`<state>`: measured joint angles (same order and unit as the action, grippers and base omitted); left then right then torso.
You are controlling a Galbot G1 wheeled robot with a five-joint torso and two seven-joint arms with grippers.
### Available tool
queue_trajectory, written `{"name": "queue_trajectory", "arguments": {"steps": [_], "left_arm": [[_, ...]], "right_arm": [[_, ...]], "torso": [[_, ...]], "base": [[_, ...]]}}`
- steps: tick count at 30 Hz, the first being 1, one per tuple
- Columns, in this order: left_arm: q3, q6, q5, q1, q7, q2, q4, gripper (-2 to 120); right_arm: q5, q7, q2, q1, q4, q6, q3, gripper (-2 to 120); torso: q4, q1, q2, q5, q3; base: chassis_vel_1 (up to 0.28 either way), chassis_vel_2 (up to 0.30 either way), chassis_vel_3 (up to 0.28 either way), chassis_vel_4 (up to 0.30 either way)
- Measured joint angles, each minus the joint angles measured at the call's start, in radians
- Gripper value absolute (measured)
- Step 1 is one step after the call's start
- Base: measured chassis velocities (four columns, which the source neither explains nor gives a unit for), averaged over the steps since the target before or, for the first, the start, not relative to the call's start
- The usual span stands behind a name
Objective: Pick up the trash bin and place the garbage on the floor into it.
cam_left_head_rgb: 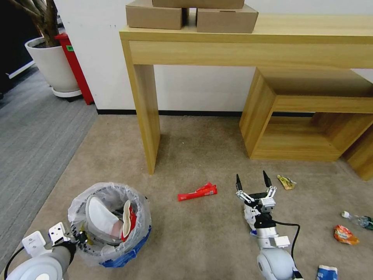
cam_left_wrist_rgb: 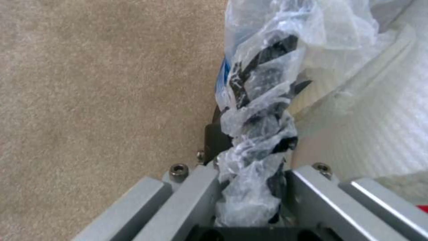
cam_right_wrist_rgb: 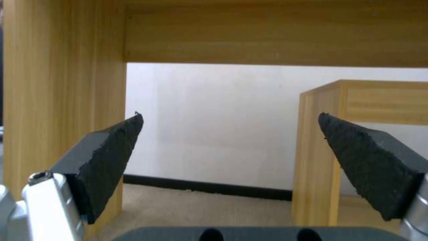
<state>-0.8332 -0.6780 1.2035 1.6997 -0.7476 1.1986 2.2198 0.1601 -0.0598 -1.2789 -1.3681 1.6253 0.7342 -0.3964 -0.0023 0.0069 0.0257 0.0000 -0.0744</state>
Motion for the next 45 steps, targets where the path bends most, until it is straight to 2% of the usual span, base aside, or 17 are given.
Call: {"name": "queue_trajectory", "arguments": {"steps": [45], "left_arm": [[0.002, 0.0, 0.028, -0.013, -0.002, -0.04, -0.026, 0]], "right_arm": [[-0.02, 0.0, -0.035, 0.034, -0.06, -0.015, 0.026, 100]], "torso": [[0.0, 0.0, 0.0, 0.0, 0.0]], "base": [[-0.009, 0.011, 0.01, -0.01]]}}
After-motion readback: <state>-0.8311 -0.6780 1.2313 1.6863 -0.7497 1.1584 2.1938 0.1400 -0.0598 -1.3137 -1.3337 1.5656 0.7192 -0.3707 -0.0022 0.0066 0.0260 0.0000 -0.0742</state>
